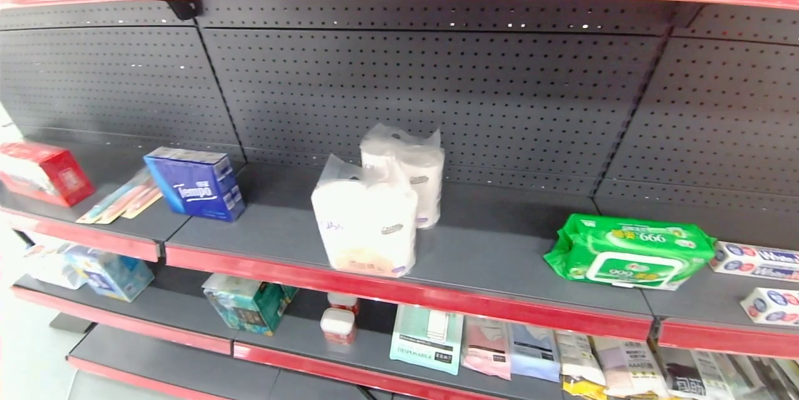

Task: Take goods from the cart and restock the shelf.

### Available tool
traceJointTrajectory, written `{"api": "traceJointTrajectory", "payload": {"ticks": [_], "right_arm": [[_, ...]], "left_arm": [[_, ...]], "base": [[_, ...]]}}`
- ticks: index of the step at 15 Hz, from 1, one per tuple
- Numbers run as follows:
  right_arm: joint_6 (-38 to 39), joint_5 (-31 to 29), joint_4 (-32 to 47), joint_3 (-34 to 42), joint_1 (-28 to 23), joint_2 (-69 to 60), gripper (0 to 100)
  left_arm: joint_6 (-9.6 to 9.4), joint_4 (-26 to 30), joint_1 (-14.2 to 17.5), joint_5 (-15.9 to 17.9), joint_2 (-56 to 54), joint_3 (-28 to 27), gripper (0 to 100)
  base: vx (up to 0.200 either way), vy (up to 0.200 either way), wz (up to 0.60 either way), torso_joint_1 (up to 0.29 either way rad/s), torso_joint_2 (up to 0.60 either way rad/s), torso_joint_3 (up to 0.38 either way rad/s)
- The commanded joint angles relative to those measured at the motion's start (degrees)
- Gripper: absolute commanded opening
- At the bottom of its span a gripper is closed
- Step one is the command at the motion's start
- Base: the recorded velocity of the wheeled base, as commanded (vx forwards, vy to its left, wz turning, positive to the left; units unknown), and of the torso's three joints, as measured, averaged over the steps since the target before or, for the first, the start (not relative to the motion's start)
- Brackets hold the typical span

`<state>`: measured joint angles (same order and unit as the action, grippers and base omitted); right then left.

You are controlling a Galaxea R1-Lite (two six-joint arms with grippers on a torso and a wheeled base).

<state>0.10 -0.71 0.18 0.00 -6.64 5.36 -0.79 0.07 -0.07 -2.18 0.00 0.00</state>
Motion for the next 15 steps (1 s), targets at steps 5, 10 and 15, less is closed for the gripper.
{"api": "traceJointTrajectory", "payload": {"ticks": [5,10,15], "right_arm": [[-0.01,0.0,-0.01,0.0,0.05,0.35,100],[-0.1,0.0,-0.01,0.0,0.05,0.35,100],[-0.1,0.0,-0.01,0.0,0.05,0.35,100]], "left_arm": [[0.0,0.01,-0.01,-0.02,0.09,0.0,100],[0.0,0.01,-0.01,-0.02,0.09,0.0,100],[-0.88,-0.51,0.07,-0.89,0.0,0.0,100]], "base": [[0.0,0.0,-0.6,0.002,0.0,0.004],[0.0,0.0,-0.12,0.0,0.0,0.0],[0.0,0.0,0.0,0.0,0.0,0.0]]}}
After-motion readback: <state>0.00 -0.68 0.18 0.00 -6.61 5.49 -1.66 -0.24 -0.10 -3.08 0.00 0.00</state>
